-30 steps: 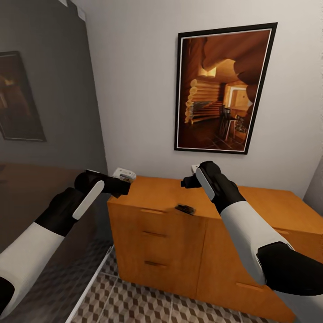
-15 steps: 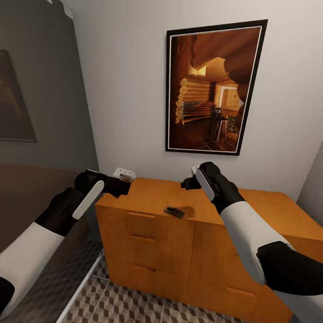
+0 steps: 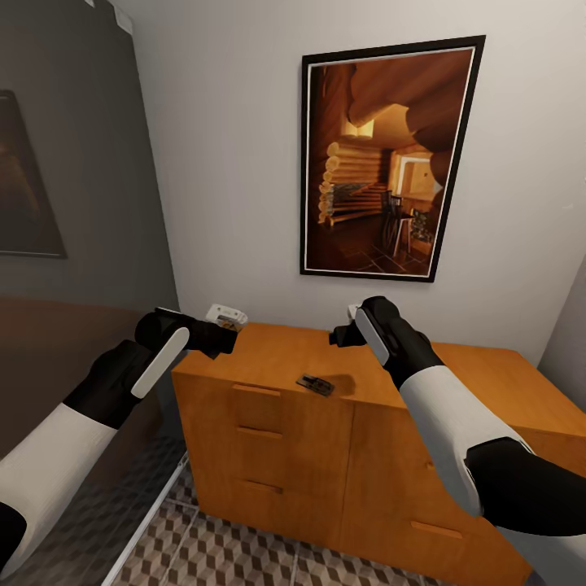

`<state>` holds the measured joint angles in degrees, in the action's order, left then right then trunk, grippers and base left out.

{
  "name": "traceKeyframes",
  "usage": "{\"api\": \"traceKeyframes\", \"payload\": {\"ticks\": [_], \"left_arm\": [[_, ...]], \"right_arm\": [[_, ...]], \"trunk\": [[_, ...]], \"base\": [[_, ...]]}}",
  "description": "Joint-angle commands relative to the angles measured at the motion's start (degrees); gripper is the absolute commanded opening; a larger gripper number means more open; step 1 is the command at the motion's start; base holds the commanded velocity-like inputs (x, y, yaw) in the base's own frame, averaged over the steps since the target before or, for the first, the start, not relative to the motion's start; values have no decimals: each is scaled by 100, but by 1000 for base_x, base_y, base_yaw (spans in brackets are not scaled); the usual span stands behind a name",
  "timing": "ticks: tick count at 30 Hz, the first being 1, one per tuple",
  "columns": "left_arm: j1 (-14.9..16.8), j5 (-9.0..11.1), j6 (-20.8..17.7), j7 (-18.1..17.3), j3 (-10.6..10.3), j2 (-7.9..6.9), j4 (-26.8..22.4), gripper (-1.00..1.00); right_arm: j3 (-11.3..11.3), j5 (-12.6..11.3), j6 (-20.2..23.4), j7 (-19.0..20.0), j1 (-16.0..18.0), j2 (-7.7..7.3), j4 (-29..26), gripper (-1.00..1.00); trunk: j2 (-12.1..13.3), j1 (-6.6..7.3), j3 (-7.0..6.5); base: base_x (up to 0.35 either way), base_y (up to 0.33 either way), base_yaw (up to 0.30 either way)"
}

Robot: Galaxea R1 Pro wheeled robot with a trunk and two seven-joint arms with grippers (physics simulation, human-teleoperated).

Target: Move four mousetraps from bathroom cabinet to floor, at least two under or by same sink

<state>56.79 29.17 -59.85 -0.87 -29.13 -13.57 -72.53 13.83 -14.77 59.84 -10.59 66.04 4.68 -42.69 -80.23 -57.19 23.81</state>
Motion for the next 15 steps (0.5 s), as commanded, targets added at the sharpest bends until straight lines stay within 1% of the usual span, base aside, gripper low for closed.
{"api": "traceKeyframes", "payload": {"ticks": [1, 10, 12, 15], "left_arm": [[7, -26, -15, -10, -10, -5, -5, -100], [7, -20, -15, -9, 1, -12, -9, -100], [7, -19, -15, -10, 2, -10, -8, -100], [7, -18, -15, -10, -5, -7, -11, -100]], "right_arm": [[15, -57, 16, -58, 5, -2, -3, 100], [22, -60, 16, -60, 5, 4, 2, 100], [19, -67, 16, -59, 5, 5, 3, 100], [17, -68, 16, -58, 5, 6, 5, 100]], "trunk": [[-4, 0, 7], [-4, 0, 7], [-4, 0, 7], [-4, 0, 7]], "base": [[0, 0, 0], [0, 0, 4], [0, 0, 79], [0, 0, 178]]}}
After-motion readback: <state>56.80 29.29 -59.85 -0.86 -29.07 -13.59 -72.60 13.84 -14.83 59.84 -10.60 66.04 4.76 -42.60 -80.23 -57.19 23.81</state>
